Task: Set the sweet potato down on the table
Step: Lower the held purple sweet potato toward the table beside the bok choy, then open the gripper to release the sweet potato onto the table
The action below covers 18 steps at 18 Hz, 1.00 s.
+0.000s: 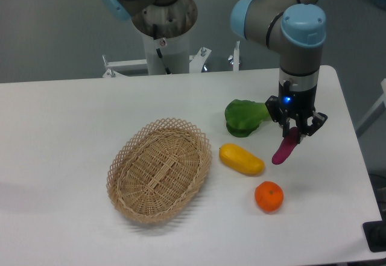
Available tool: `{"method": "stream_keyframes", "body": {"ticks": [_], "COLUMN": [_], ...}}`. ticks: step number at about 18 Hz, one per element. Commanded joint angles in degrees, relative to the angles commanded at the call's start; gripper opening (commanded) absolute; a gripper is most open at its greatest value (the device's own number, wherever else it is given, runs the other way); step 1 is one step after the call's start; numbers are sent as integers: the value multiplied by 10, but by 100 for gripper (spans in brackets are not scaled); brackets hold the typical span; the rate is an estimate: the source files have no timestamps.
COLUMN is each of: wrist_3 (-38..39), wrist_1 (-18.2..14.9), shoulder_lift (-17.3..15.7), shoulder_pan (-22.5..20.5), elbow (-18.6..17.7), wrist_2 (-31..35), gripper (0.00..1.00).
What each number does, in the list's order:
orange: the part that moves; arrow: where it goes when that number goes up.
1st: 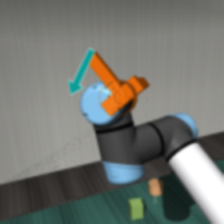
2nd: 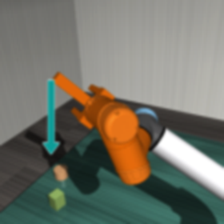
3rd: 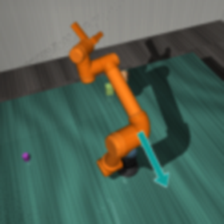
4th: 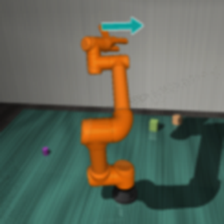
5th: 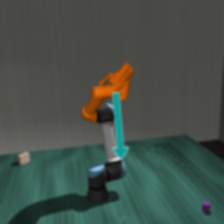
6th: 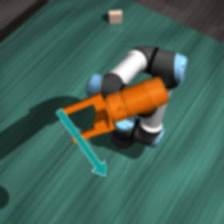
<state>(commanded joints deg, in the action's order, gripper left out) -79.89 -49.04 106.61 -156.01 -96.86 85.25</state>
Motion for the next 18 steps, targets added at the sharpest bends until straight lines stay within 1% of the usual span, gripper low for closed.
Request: {"method": "stream_keyframes", "body": {"ticks": [1, 3, 5, 9, 10, 12, 14, 16, 18], "wrist_3": [0, -3, -11, -73, -89, -119, -146, -167, -178], "wrist_1": [2, 17, 23, 26, 32, 47, 77, 100, 107], "shoulder_lift": [2, 9, 10, 11, 14, 21, 35, 58, 69], "shoulder_pan": [0, -1, -6, -33, -40, -54, -68, -78, -89], "elbow": [-3, -3, -6, -27, -32, -45, -61, -65, -64], "wrist_2": [0, 1, 3, 1, 1, 1, 1, 1, 1], "gripper": [32, 32, 32, 32, 32, 32, 32, 32, 32]}}
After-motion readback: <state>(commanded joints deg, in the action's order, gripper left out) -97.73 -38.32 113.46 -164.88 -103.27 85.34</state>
